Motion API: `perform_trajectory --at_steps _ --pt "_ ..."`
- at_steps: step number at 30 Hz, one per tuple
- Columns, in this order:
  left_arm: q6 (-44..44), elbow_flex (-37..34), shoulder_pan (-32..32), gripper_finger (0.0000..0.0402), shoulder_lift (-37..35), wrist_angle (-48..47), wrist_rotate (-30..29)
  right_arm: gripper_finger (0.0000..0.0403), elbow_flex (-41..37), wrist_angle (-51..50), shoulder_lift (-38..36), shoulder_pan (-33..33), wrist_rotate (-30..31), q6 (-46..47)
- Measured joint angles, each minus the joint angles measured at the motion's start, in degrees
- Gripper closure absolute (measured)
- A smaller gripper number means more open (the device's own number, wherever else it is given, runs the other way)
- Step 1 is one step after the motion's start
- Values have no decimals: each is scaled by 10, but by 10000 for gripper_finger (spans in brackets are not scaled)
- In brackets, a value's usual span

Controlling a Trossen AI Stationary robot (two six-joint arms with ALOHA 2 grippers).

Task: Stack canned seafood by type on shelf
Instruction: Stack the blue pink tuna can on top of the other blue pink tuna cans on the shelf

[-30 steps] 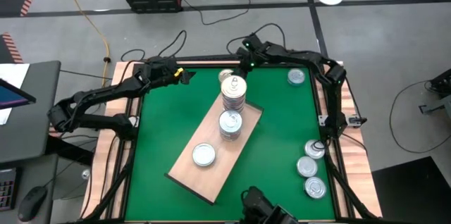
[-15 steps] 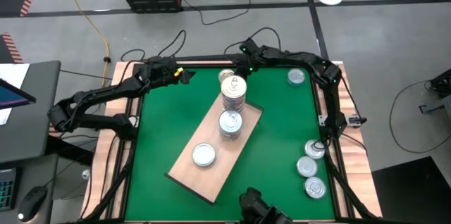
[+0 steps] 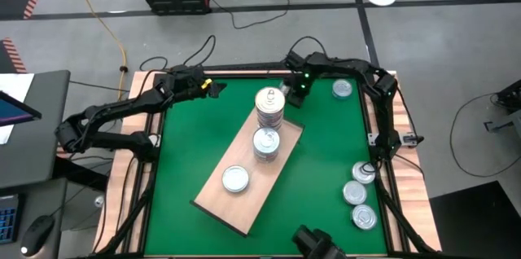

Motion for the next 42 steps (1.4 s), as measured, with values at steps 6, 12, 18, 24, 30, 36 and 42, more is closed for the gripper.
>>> perform_trajectory --at_steps 6,12,18,24,30,36,42 --pt "3 0 0 158 0 0 51 287 -24 -87 -82 -4 20 15" --pt "2 0 0 158 0 -1 98 287 -30 -70 -196 -18 56 6" --pt "22 0 -2 158 0 0 91 256 -30 37 -223 -28 56 -37" --pt "23 0 3 158 0 24 95 152 -30 45 -184 -23 47 48" --pt "15 0 3 158 0 29 96 72 4 39 -145 6 136 196" --pt "16 0 3 158 0 29 108 66 8 90 -128 29 192 259" --pt "24 0 3 158 0 30 123 75 8 144 -115 20 173 186"
